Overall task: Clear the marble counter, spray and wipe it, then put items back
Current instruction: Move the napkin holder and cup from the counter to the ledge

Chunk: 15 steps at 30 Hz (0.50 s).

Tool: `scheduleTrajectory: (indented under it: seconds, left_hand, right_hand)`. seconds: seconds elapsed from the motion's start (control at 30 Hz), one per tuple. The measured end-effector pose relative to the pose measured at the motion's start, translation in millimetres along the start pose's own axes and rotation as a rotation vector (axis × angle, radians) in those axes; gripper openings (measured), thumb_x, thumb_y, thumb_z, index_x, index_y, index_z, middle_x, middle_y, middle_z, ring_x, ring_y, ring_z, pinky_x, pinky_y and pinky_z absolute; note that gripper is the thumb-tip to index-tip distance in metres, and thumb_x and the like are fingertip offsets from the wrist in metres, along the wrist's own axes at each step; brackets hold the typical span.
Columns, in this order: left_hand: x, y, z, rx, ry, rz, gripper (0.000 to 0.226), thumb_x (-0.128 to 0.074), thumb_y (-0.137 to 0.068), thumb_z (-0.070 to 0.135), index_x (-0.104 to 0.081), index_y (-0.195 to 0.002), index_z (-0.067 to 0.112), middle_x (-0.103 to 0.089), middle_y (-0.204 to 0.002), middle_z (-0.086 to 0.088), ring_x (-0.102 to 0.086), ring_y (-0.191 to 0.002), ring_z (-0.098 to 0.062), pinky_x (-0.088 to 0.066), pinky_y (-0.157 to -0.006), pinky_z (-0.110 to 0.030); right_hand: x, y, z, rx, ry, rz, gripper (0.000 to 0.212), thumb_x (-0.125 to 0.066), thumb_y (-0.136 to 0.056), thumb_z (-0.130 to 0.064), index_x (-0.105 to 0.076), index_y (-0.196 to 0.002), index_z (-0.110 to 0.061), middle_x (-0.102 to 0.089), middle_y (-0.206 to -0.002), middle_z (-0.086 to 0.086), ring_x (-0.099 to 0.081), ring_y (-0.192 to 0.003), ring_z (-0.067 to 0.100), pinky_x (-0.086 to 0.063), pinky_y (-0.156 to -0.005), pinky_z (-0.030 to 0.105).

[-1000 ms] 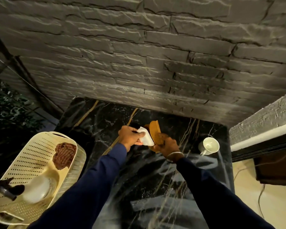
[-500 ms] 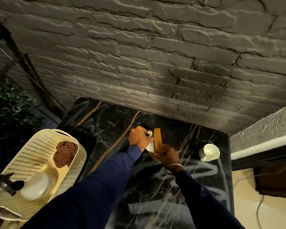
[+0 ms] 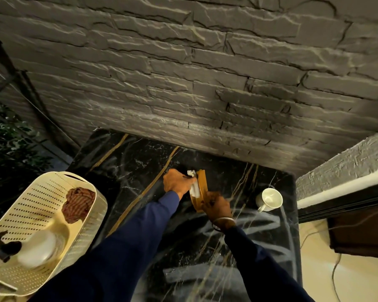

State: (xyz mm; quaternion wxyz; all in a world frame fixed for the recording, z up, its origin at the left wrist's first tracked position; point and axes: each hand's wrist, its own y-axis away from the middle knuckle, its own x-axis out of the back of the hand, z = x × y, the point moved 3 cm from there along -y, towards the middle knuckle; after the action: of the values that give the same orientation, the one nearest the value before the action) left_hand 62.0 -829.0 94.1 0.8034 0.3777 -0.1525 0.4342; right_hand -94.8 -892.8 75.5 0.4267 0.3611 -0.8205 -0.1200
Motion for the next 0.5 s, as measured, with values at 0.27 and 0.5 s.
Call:
scheduleTrajectory:
  seconds: [0.27,0.5]
  left_hand:
    - [0.5,22.3,7.0,-0.092,-0.146,-0.002,0.027,-0.088,-0.065,0.038,-0.080,-0.085,0.022,-0.077,-0.092,-0.002,-0.071,-0.091,-0.017,-0.058,-0.082,-0.028]
    - [8.0,28.5,7.5,-0.060,-0.107,0.054,0.030,-0.088,-0.064,0.039,-0.072,-0.085,0.024,-0.072,-0.095,-0.001,-0.068,-0.093,-0.019,-0.057,-0.078,-0.032]
  right_hand:
    - [0.8,0.6,-1.0,-0.001,0.002,0.007,0.039,-0.071,-0.082,-0.027,-0.061,-0.117,-0.013,-0.069,-0.113,0.012,-0.064,-0.107,0.029,-0.048,-0.090,0.033]
    - [3.8,1.1,1.9,0.027,-0.006,-0.011,0.033,-0.072,-0.082,-0.024,-0.065,-0.112,-0.012,-0.071,-0.107,0.010,-0.066,-0.103,0.026,-0.051,-0.091,0.034]
